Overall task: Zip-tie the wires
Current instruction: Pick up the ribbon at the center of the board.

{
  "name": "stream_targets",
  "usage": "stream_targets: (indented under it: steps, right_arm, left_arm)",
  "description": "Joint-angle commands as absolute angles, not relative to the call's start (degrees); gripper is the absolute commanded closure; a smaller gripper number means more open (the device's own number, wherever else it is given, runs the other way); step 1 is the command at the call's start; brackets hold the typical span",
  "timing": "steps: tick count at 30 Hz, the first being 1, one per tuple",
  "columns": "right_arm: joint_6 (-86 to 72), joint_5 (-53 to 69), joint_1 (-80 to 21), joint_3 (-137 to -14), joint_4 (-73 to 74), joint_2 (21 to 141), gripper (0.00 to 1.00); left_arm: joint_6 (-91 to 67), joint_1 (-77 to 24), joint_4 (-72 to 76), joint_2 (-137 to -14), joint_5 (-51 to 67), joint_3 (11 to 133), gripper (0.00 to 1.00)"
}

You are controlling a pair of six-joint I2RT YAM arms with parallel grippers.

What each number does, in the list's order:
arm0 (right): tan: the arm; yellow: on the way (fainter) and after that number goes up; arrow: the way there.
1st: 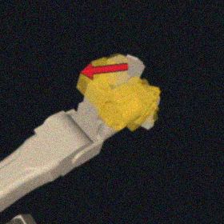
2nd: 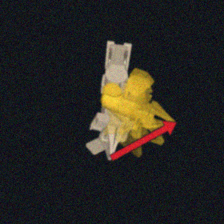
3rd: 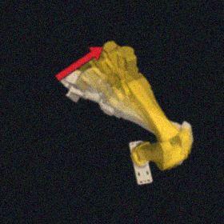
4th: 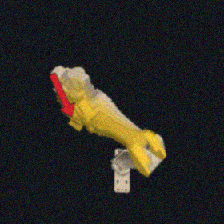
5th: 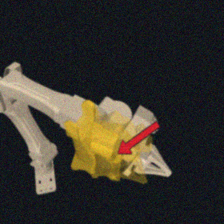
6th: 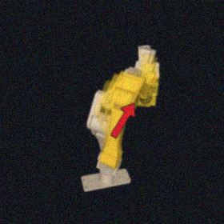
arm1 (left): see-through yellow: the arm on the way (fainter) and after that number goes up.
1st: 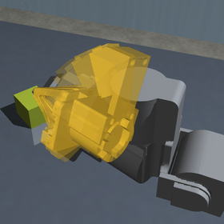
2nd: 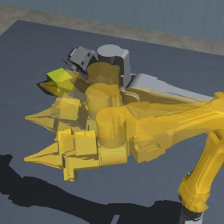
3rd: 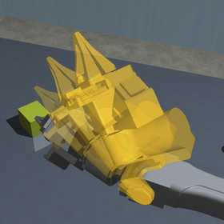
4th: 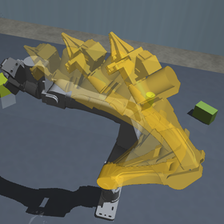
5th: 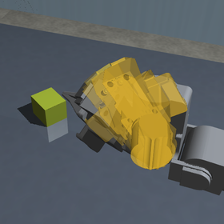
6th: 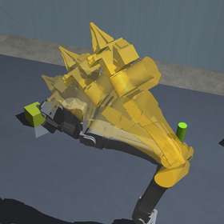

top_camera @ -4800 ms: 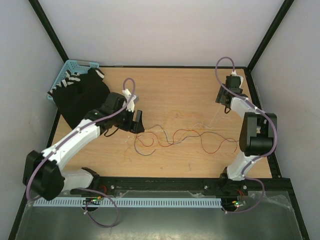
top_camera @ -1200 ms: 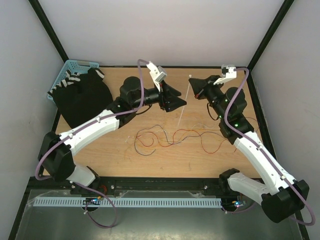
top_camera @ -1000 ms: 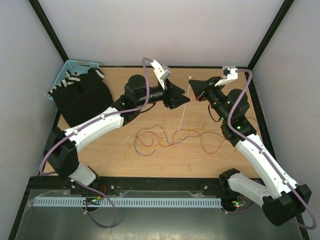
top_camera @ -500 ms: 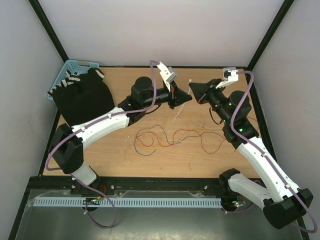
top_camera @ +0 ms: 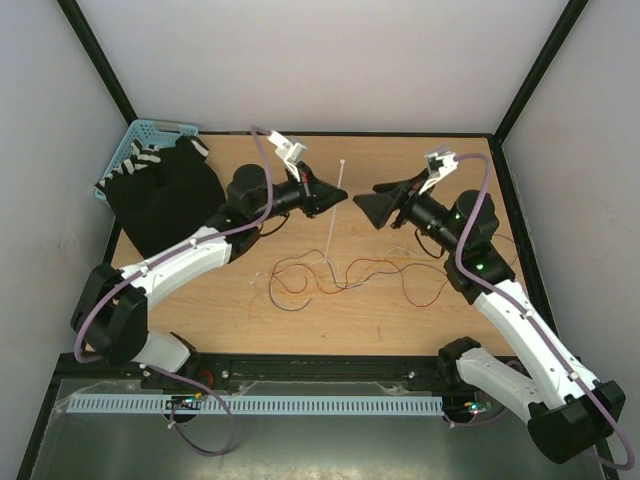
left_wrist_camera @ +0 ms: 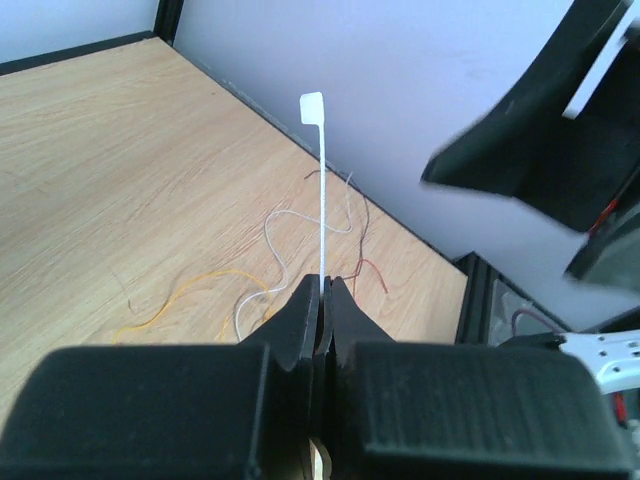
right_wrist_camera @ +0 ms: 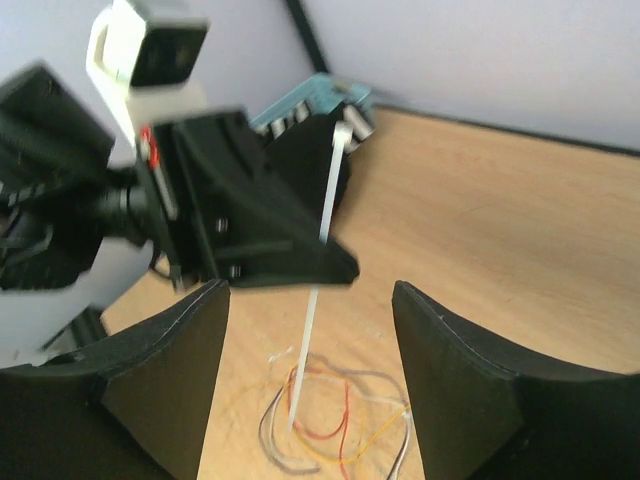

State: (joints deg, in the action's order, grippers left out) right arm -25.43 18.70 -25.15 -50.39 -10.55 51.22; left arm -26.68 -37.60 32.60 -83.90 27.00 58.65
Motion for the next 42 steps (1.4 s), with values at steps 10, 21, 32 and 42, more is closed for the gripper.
stream_targets:
  steps: [10, 21, 32, 42]
  right_arm:
    - [-35.1, 42.2, -25.4, -38.3, -35.7, 53.0, 0.27]
    - [-37.4, 43.2, -25.6, -37.7, -38.8, 55.4, 0.55]
    - [-37.5, 41.5, -25.6, -37.3, -37.6, 56.5, 0.84]
    - [-38.2, 39.8, -25.6, -36.8, -37.7, 57.3, 0.72]
  left_arm:
    - [-44.4, -35.9, 51.3, -79.8, 34.3, 54.4, 1.0]
    - [-46.3, -38.0, 52.5, -83.1, 34.4, 56.4, 1.0]
    - [-46.9, -38.6, 52.5, -83.5, 33.1, 56.5, 1.0]
    - [-46.4, -38.8, 52.5, -82.4, 32.4, 55.9, 1.0]
